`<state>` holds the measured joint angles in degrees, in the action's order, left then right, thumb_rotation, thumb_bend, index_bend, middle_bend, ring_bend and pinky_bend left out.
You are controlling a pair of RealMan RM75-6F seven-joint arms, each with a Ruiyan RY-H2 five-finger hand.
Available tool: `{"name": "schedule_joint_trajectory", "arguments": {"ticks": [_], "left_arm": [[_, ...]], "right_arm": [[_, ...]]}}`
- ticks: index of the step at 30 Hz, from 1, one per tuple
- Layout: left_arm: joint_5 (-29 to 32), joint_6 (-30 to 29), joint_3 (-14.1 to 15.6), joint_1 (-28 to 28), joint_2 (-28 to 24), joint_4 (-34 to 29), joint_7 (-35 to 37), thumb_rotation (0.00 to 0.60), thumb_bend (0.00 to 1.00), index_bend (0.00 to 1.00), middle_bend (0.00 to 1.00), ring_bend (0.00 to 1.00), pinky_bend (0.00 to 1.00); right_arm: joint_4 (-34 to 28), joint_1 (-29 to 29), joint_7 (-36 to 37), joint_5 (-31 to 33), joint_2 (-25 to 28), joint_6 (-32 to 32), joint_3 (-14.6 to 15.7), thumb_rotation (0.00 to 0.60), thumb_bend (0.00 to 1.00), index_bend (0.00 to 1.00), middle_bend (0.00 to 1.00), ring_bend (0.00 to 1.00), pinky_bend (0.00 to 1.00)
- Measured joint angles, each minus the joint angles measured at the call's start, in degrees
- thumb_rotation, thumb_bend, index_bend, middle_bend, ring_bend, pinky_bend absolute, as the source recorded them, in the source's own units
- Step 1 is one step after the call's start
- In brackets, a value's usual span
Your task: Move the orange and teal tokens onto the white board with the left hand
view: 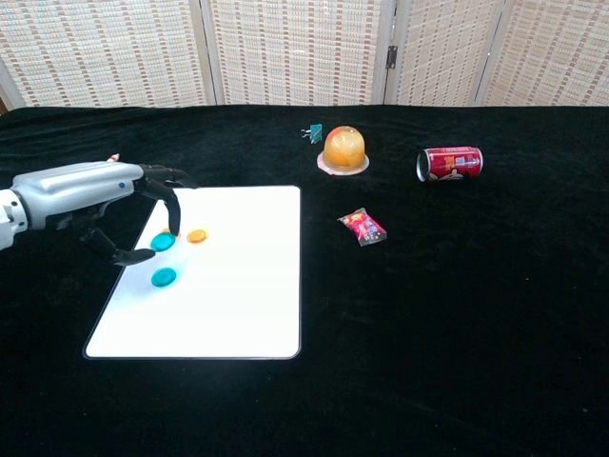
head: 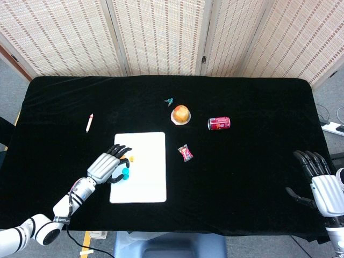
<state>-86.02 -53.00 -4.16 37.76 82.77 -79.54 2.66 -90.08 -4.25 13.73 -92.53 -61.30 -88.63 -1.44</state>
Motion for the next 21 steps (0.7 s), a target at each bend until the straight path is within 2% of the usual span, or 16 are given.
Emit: {"name": "schedule_joint_trajectory", "arguments": {"ticks": [21], "left_arm": [[3.9, 3.73, 0.42, 3.19, 4.54, 1.25, -6.38, 0.6, 0.44, 0.48, 0.11, 0.0, 0.0]], "right_arm": [[-0.12, -0.01, -0.28, 0.47, 0.04, 0.49, -0.13, 0.6, 0.27, 0.06, 0.11, 0.01, 0.02]]}}
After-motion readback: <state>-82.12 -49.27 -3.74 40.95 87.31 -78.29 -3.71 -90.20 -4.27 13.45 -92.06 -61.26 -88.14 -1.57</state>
